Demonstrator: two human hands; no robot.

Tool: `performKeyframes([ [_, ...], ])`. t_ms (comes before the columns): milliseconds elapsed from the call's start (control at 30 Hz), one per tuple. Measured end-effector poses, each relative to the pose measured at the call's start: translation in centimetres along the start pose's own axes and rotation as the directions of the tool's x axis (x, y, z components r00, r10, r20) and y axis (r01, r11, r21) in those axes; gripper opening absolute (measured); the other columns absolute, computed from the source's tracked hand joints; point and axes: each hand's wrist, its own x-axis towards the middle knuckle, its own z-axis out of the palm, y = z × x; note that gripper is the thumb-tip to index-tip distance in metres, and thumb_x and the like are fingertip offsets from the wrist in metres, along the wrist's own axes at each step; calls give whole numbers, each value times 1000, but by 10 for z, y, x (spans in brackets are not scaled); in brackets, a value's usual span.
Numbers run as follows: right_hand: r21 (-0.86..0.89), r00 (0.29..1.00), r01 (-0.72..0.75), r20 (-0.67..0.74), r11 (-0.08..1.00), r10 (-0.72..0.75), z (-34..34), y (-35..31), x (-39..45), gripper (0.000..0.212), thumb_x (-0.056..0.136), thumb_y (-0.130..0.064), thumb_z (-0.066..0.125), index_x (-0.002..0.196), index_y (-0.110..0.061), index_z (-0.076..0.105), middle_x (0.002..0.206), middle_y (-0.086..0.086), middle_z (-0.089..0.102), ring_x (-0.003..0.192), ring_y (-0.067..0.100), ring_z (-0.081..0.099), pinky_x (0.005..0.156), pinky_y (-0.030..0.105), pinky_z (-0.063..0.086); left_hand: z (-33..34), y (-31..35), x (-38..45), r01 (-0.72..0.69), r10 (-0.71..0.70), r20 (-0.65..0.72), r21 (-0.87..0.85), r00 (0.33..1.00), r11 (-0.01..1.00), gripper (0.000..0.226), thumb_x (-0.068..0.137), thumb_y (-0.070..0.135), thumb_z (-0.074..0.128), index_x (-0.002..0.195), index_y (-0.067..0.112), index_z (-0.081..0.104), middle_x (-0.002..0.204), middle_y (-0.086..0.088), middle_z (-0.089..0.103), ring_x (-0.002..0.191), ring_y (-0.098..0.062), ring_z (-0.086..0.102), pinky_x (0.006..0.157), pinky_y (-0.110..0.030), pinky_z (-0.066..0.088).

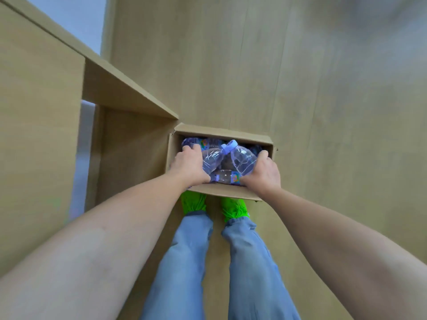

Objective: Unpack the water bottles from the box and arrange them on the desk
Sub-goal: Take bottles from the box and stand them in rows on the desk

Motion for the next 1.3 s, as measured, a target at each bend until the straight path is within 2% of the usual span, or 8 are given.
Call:
performKeyframes([
  [100,119,998,25,-55,993,-19,-69,-37,-33,57,63,-36,76,92,-12,33,92,9,56,88,34,55,69,37,44,-59,16,-53,-2,-6,-83,-100,997,995,70,54,42,77,108,16,40,104,-8,47,97,-33,56,66,-33,41],
  [233,195,990,79,-133,978,-54,-163,-94,-78,58,58,-27,77,93,-13,33,94,10,58,90,35,58,70,39,49,-142,32,-129,-9,-40,-219,-219,975,976,66,50,43,78,97,19,39,97,-6,46,87,-30,55,63,-32,41],
  [367,231,966,197,-209,953,-149,-245,-143,-131,67,56,-31,85,97,-13,35,97,7,56,92,31,57,68,36,44,-215,38,-205,-31,-95,-349,-341,932,940,73,47,43,80,104,18,42,103,-5,51,87,-26,55,62,-30,42],
  [500,262,931,315,-272,912,-244,-299,-189,-188,68,55,-35,85,99,-16,37,95,1,53,89,25,54,67,33,42,-269,28,-279,-88,-172,-455,-496,874,864,70,44,41,79,102,19,44,103,-2,53,86,-22,57,56,-28,41],
  [667,167,848,490,-322,856,-422,-333,-239,-261,68,55,-32,81,107,-19,40,89,-4,51,86,23,51,69,32,44,-303,-12,-372,-110,-272,-594,-527,757,843,72,42,41,77,101,20,42,97,0,54,84,-21,57,53,-26,39],
  [967,3,658,725,-298,688,-692,-269,-319,-408,63,52,-35,81,97,-20,39,82,-4,53,80,22,53,60,30,39,-252,-150,-531,-58,-503,-687,-618,524,784,76,45,37,82,104,14,40,99,-5,52,83,-22,55,50,-26,34],
  [1133,-58,572,808,-167,587,-803,-183,-342,-491,68,47,-40,83,95,-24,37,78,-8,49,64,7,46,47,26,30,-165,-232,-607,-12,-647,-608,-733,460,680,73,50,38,83,105,17,39,100,0,53,83,-20,55,61,-26,41],
  [1300,-133,464,877,-8,461,-886,-95,-351,-557,70,45,-44,83,96,-22,40,77,-8,52,70,16,53,47,26,31,-70,-298,-667,85,-784,-491,-826,380,558,68,51,32,80,101,15,39,97,-4,51,85,-23,58,59,-29,42],
])
